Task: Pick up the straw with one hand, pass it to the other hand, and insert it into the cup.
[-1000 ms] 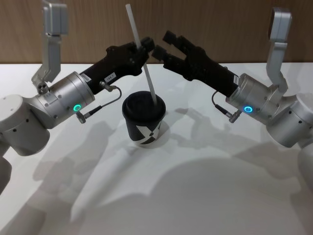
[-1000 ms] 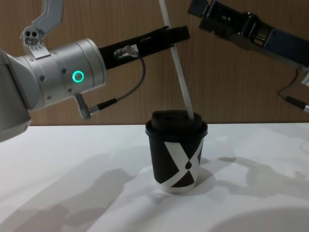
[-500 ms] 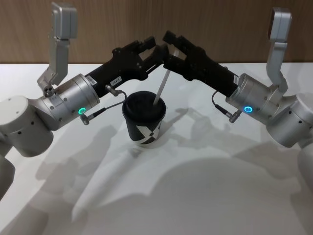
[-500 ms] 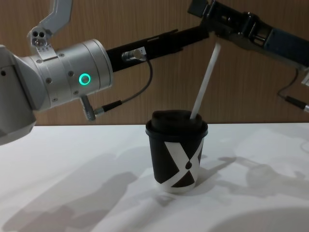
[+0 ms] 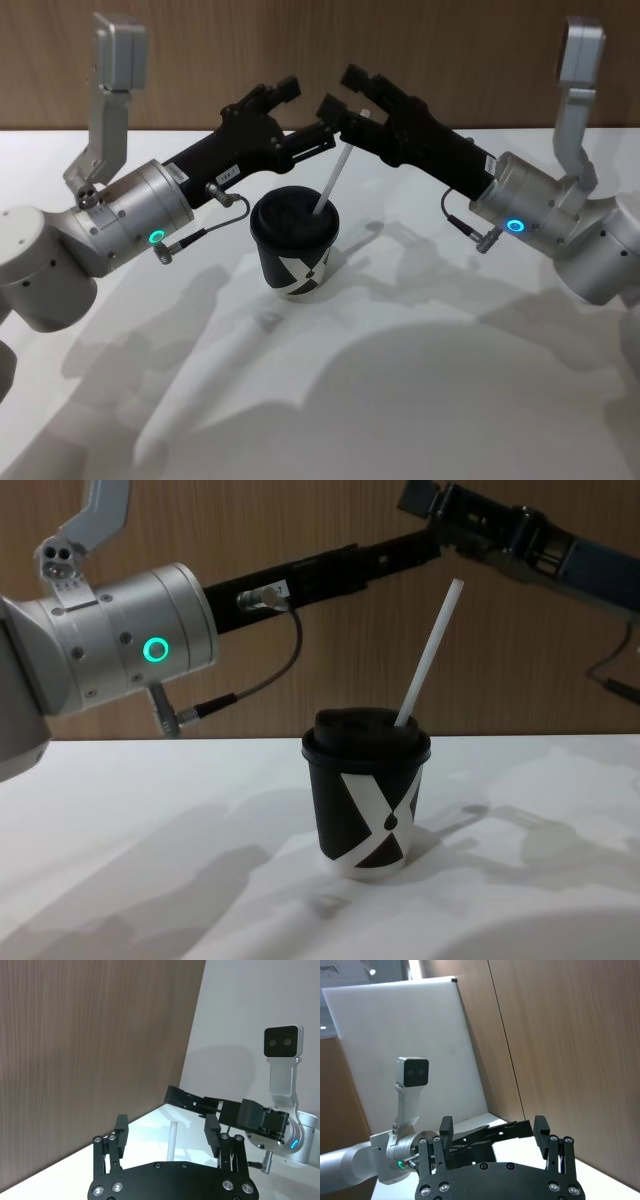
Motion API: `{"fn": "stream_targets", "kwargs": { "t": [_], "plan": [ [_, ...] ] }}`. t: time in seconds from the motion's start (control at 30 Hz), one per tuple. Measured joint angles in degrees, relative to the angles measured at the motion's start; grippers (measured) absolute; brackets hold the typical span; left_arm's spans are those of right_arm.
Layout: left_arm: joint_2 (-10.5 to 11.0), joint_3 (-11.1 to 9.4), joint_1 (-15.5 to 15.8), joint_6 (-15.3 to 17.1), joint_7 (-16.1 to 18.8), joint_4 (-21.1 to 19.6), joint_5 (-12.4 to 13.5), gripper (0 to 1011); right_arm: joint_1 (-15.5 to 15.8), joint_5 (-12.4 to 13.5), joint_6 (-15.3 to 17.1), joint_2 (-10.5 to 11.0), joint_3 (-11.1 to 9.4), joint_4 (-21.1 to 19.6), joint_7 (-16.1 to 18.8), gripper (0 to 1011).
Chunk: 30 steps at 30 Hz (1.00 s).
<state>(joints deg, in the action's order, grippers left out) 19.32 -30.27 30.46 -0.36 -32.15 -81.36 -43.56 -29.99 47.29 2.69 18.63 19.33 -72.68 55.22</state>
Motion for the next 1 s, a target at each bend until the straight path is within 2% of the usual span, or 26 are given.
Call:
{"fn": "stream_targets", "kwargs": {
  "t": [0.1,0.37,0.7,0.77,1.0],
  "plan": [
    [0.3,0.3,-0.5,0.0,0.0,-0.5,0.0,1000,0.8,-0.1,0.1,0.7,-0.3,-1.3,-0.9,1001],
    [1.1,1.1,-1.7,0.0,0.0,-1.5,-0.3,1003,3.4,-0.2,0.3,2.6,-1.4,-4.9,-3.8,1001],
    [2.0,2.2,-3.2,-0.7,-0.2,-2.2,-0.8,1003,9.2,0.2,0.7,5.8,-4.1,-11.5,-8.3,1001],
    [2.2,2.4,-3.6,-0.9,-0.2,-2.5,-0.8,1003,11.1,0.6,0.9,6.9,-4.9,-13.5,-9.3,1001],
    [2.5,3.2,-4.6,-1.7,0.2,-3.2,-0.8,1003,14.2,1.3,1.3,8.8,-6.1,-16.5,-10.5,1001]
  ]
}}
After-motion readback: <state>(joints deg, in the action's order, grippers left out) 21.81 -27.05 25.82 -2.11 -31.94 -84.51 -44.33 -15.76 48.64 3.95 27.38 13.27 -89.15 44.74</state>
